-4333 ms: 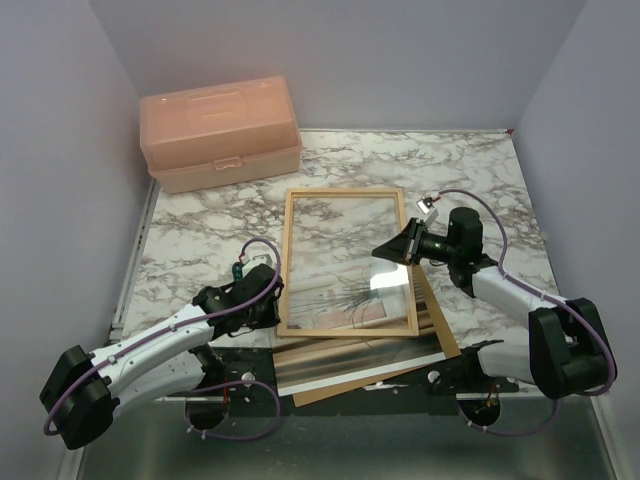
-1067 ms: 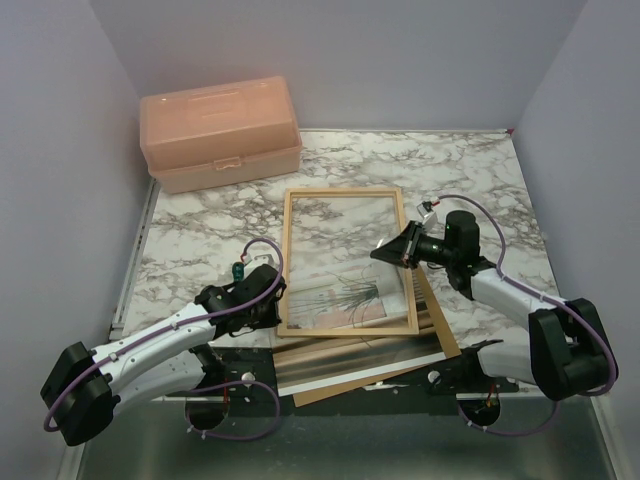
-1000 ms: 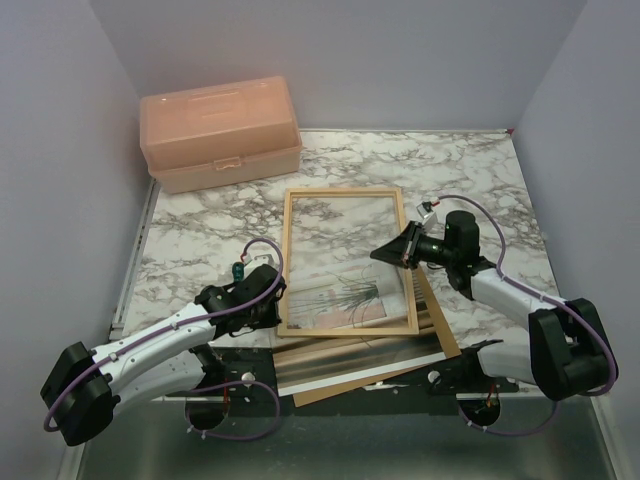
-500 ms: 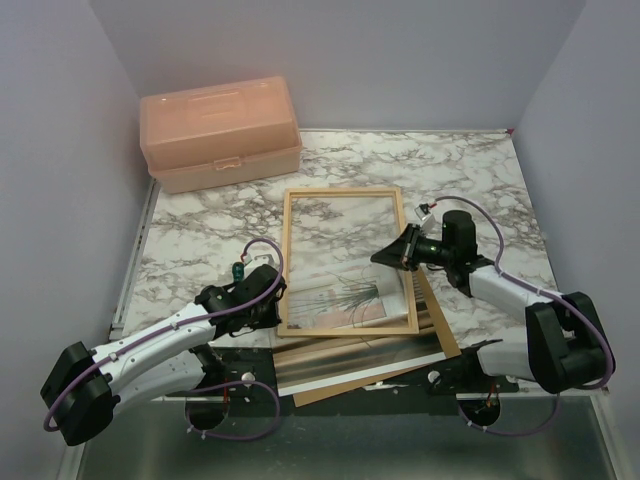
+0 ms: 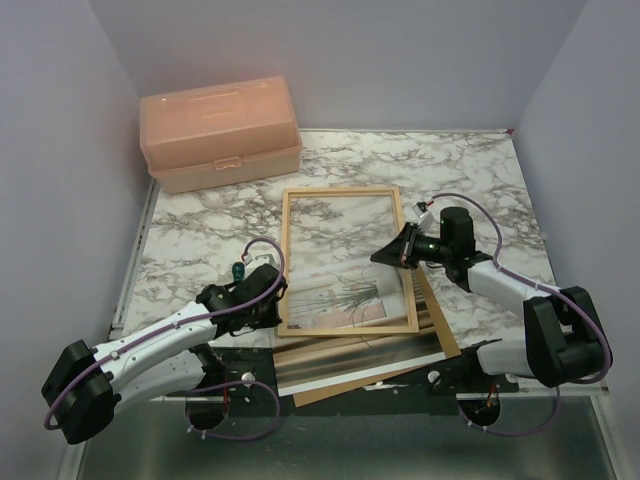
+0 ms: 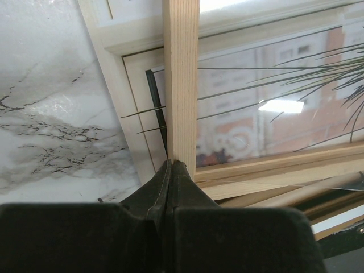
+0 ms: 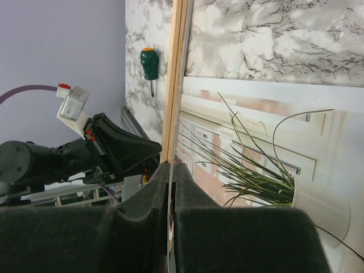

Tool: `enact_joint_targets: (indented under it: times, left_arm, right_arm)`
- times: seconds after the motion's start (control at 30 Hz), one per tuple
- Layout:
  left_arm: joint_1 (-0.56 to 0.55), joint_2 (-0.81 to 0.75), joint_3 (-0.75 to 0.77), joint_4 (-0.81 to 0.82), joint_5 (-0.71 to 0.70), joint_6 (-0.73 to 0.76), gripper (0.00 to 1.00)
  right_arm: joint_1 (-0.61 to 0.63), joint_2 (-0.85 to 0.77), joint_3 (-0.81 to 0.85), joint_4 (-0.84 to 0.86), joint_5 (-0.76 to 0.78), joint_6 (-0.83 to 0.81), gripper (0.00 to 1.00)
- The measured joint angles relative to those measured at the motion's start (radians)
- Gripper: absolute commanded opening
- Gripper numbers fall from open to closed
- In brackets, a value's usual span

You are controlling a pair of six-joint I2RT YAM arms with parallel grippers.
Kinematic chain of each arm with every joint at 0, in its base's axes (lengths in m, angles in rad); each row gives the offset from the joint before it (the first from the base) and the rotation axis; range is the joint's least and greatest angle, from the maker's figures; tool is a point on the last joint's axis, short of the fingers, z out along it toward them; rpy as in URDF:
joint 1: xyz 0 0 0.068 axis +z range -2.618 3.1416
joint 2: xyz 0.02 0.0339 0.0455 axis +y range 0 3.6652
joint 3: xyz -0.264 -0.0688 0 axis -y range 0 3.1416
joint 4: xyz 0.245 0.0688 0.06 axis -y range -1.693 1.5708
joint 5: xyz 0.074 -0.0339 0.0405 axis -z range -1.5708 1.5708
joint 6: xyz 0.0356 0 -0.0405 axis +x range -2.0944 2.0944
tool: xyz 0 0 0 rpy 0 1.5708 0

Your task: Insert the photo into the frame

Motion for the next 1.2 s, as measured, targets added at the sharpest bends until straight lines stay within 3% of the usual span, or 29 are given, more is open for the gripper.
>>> enact_joint_targets:
  times: [0.5,0.83,1.2]
  left_arm:
    - [-0.005,0.006,0.004,-0.002,-0.005,0.000,0.00]
    - [-0.005,0.008,0.006,-0.006,-0.007,0.000,0.00]
    - [-0.011,0.010,0.008,-0.007,-0.013,0.000,0.00]
  right_arm:
    - [0.000,0.010,-0.024,0.088,-0.020,0.072,0.06]
    - [0.000,0.035,0.010,-0.079,0.050,-0.056,0.08]
    - [0.000,0.069,0.016,-0.113,0.082,-0.064,0.11]
